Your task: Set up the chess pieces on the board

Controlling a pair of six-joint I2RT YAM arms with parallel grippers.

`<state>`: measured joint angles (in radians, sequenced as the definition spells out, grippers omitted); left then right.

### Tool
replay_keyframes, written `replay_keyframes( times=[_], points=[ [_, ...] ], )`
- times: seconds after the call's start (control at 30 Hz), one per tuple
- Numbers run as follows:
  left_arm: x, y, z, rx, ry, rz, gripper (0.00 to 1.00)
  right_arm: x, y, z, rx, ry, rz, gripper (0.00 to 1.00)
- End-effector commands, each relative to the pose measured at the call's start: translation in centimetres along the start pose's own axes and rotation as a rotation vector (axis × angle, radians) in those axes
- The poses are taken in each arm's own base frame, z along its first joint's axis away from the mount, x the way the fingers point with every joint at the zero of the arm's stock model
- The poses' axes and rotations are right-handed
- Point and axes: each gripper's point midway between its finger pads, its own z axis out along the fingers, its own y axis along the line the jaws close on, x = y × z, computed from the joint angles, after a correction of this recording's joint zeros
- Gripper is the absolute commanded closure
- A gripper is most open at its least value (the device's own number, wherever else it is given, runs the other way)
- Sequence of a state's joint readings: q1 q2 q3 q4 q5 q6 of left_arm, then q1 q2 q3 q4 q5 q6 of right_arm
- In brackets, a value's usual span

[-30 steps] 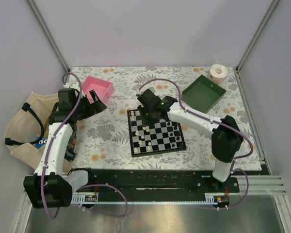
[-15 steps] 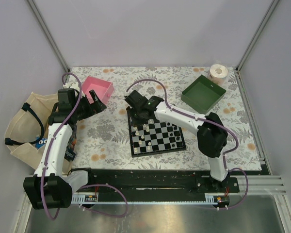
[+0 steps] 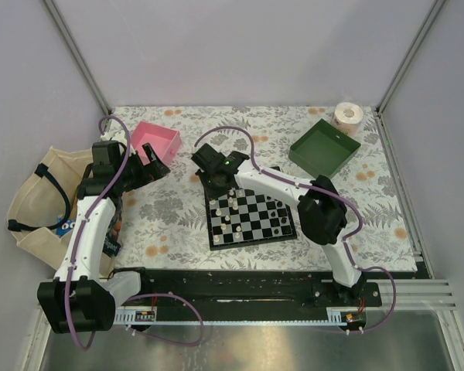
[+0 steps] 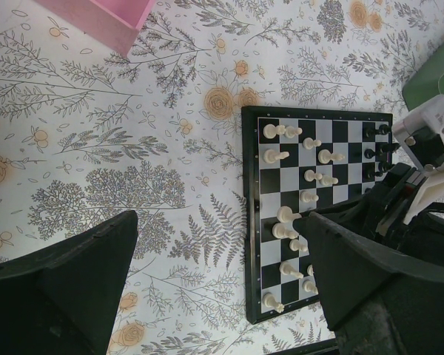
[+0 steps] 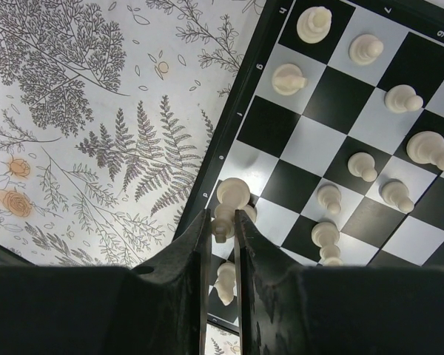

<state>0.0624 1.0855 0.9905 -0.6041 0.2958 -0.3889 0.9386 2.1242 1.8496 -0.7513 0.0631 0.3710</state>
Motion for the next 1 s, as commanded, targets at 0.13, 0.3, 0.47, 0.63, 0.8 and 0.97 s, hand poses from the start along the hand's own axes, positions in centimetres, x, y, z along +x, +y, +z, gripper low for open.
replay_keyframes(
  times=[0.13, 0.3, 0.47, 0.63, 0.8, 0.97],
  points=[
    [-1.3, -1.0, -0.7, 0.044, -0.050, 0.025, 0.01, 0.6, 0.0, 0.7, 0.000, 0.017, -0.013, 0.87],
    [-1.3, -1.1, -0.7, 0.047, -0.050, 0.027, 0.01, 1.6, 0.1, 1.7, -0.007, 0.051, -0.003, 0.87],
    [-1.2, -1.1, -0.8, 0.047, -0.050, 0.027, 0.01, 1.9, 0.0, 2.3, -0.002, 0.058, -0.001, 0.87],
    [-1.2, -1.1, -0.8, 0.046, -0.051, 0.027, 0.01, 2.0, -0.4, 2.6, 0.016, 0.060, -0.006, 0.87],
    [-1.2, -1.1, -0.7, 0.046, -0.048, 0.026, 0.01, 1.6, -1.0, 1.9, 0.047, 0.038, -0.016, 0.88],
    [-1.2, -1.1, -0.7, 0.046, -0.046, 0.025, 0.01, 1.6, -1.1, 1.3, 0.049, 0.031, -0.011, 0.88]
  ],
)
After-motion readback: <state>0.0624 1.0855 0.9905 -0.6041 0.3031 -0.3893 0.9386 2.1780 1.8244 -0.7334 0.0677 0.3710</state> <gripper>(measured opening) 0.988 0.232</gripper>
